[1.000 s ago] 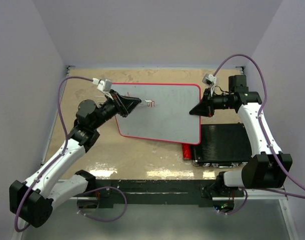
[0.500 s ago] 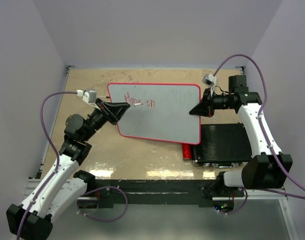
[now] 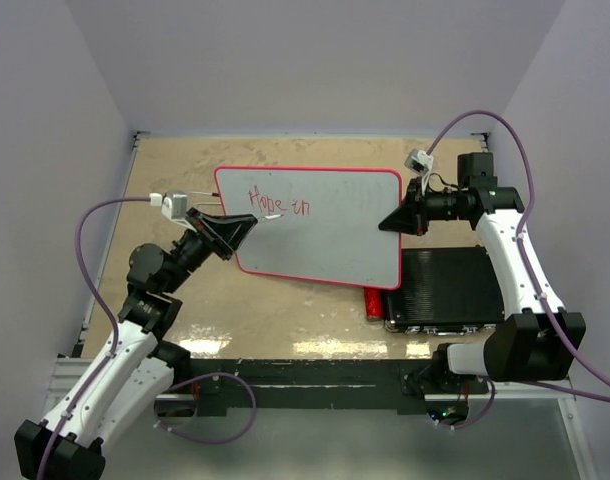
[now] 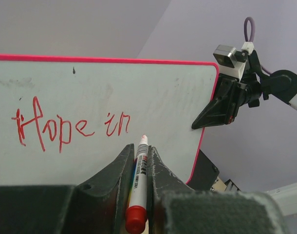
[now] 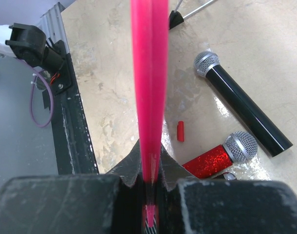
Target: Write a sentence on the whiteboard
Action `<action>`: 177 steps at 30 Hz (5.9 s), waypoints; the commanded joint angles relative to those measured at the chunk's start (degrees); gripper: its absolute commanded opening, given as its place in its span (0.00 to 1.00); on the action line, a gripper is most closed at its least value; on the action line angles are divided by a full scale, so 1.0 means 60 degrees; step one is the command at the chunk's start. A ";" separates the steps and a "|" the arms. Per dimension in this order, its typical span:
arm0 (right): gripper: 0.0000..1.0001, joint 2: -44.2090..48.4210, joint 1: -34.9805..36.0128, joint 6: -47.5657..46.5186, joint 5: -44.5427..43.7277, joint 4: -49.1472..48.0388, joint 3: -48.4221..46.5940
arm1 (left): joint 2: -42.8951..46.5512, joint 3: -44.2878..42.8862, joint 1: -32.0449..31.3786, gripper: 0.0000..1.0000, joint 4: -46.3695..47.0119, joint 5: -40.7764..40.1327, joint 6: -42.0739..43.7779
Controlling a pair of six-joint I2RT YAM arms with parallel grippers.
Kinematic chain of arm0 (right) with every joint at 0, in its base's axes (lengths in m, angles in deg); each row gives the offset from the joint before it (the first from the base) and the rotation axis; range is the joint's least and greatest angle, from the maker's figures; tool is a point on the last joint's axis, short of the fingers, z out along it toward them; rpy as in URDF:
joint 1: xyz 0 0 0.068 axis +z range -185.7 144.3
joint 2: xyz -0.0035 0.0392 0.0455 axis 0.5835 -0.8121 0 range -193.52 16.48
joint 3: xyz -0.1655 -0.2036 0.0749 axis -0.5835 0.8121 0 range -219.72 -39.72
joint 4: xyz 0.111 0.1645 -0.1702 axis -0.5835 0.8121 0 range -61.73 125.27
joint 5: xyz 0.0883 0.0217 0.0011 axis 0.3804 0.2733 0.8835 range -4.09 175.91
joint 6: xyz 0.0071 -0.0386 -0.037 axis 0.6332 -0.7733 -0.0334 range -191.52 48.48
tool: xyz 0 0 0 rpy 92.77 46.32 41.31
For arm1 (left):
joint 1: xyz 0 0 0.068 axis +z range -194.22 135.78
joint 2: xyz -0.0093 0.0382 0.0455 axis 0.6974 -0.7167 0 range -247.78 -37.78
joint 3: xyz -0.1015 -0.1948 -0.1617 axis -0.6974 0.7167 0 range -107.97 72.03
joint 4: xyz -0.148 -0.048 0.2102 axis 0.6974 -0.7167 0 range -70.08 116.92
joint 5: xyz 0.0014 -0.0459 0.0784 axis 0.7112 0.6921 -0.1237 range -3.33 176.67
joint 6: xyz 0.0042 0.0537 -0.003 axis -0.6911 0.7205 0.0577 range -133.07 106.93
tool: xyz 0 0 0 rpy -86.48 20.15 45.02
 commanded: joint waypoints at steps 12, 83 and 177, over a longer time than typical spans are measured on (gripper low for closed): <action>0.00 0.0359 0.0035 -0.0039 0.0194 -0.0518 -0.0029 | -0.0170 0.0576 0.0046 0.00 0.1612 0.0275 -0.0916; 0.00 0.0418 0.0036 -0.0039 0.0370 -0.0576 0.0044 | -0.0829 0.0679 -0.0540 0.00 0.1994 0.0437 -0.1282; 0.00 0.0872 0.0035 0.0796 0.0473 -0.1529 0.0513 | -0.4067 -0.1987 -0.4246 0.00 0.1262 -0.5481 0.0388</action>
